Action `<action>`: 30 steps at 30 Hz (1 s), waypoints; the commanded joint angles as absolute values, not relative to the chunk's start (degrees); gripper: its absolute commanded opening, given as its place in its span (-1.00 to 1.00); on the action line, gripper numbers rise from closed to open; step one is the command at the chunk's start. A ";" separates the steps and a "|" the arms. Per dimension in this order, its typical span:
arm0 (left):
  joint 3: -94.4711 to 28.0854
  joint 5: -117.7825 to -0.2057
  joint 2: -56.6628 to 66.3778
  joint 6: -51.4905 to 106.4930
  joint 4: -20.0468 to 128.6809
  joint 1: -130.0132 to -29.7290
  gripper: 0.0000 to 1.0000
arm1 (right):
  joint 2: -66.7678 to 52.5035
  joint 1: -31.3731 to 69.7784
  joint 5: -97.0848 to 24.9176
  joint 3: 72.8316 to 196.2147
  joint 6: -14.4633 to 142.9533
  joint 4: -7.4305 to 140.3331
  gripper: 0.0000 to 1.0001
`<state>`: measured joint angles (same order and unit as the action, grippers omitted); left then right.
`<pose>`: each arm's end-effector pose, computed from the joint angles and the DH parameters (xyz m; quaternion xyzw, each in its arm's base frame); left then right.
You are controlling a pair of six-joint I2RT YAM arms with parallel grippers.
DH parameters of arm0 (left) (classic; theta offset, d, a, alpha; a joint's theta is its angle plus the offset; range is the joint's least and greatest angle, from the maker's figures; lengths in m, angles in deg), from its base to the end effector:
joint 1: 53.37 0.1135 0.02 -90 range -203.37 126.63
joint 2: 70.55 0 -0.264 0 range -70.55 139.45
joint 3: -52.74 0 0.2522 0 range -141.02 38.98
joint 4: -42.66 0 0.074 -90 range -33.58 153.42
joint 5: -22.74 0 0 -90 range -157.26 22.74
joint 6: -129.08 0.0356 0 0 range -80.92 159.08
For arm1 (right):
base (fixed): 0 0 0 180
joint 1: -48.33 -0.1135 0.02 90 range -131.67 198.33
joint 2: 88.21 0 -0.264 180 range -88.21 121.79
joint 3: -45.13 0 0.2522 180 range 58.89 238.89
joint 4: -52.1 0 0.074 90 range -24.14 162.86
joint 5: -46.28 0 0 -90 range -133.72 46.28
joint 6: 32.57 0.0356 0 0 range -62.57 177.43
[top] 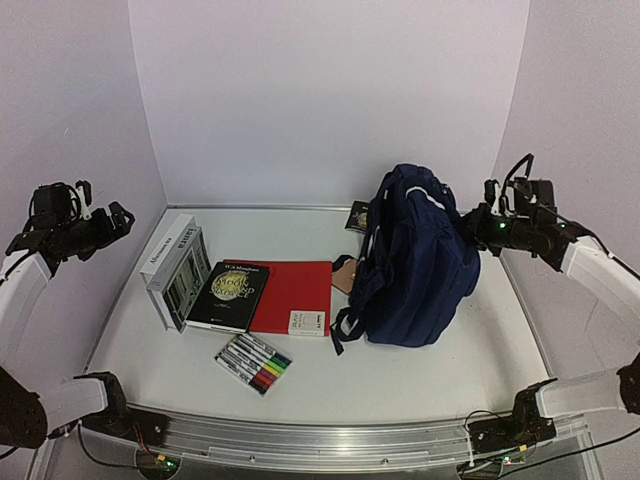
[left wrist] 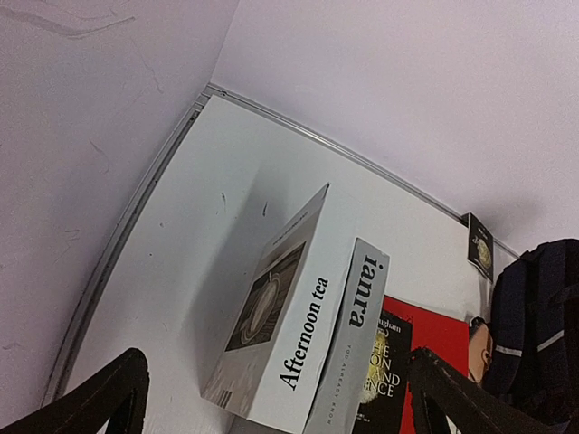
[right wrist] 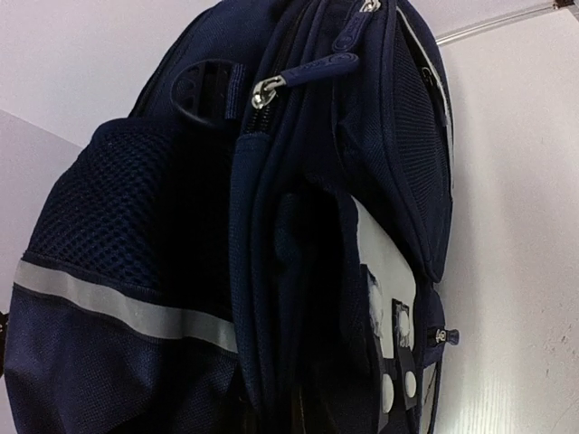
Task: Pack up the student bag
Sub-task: Adjust the student bag at the center of the board.
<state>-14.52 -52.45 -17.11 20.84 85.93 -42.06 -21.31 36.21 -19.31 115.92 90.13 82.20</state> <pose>0.1999 0.0307 0.3325 -0.1556 0.8447 -0.1413 0.4923 0.2546 0.0697 0.3264 0.0383 0.8364 0.3628 0.4090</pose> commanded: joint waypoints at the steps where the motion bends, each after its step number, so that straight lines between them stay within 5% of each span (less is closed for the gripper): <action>1: -15.23 -52.30 -19.31 20.85 84.77 -41.87 0.99 | -20.97 35.26 -27.08 127.23 83.33 85.34 -1.00; 11: -15.25 -48.03 -19.18 22.33 84.21 -41.88 0.99 | -18.38 34.70 -36.25 148.79 71.46 100.71 -1.00; 20: -15.12 -45.50 -17.68 22.34 83.94 -41.87 0.99 | -12.85 17.60 -52.34 138.20 68.56 98.42 -1.00; 25: -14.65 -41.03 -17.43 23.49 82.95 -41.87 0.99 | -8.05 11.20 -44.16 133.34 71.99 92.20 -1.00; 26: -14.31 -39.87 -17.61 23.75 82.48 -41.86 0.99 | -7.17 10.50 -41.61 132.91 72.94 90.89 -0.91; 30: -13.62 -38.82 -18.08 24.57 81.91 -41.89 0.99 | -5.81 8.87 -39.16 134.24 75.47 89.67 0.24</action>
